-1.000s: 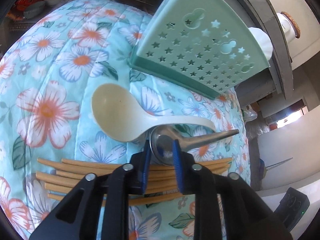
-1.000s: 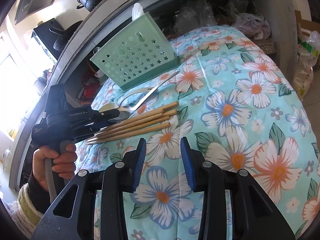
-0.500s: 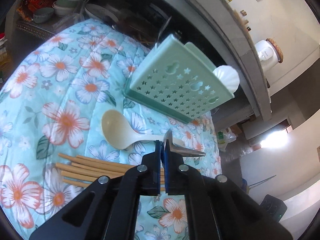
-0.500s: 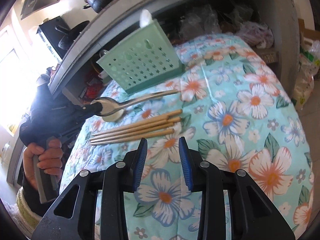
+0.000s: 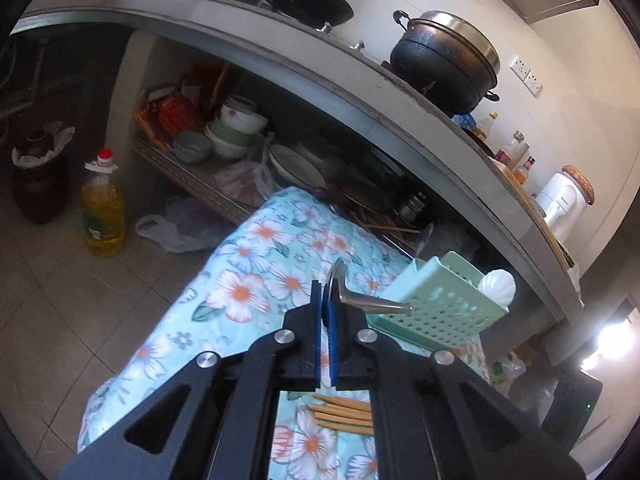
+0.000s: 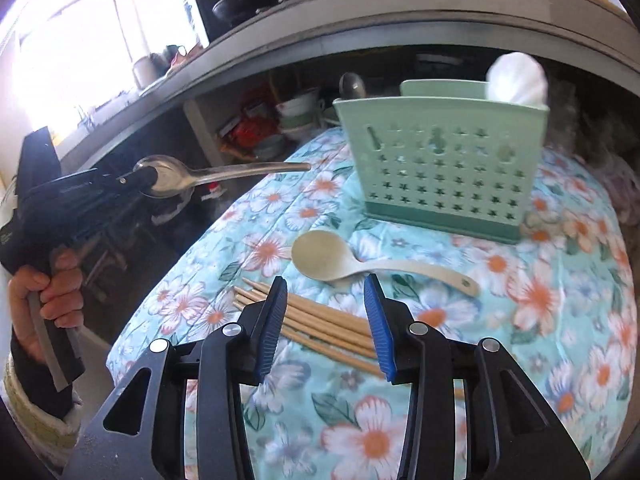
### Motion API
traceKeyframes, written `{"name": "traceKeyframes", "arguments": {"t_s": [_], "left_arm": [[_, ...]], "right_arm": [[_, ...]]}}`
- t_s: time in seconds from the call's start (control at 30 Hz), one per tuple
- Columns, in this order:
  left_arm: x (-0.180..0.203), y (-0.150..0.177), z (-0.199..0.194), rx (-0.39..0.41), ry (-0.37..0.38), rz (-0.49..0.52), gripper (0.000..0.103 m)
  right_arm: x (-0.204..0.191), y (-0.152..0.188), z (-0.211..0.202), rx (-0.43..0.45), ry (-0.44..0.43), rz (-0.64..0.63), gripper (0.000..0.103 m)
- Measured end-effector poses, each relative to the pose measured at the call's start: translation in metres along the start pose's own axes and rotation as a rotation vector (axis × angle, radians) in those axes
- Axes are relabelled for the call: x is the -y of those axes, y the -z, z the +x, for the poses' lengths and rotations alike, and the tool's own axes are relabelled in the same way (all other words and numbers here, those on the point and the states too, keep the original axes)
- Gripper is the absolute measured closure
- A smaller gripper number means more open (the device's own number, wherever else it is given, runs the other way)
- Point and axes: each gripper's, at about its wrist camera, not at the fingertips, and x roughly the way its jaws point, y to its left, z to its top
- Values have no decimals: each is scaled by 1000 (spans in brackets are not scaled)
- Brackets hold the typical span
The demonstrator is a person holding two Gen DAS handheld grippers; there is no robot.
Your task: Organize utensils
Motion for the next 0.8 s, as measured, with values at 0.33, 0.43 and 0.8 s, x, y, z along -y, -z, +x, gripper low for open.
{"name": "traceKeyframes", "arguments": {"t_s": [0.33,0.43,0.8], "left_arm": [[-22,1,-2,37,-74,4,101],[-25,3,-1,37,-75,-3,101],[-11,1,-16,104,-50,50,101]], "right_arm": [[-28,-17,106,-205,83,-190,59],[-27,-13,119,-227,120,-214,64],[-18,-29,81,-70,166,-174,97]]}}
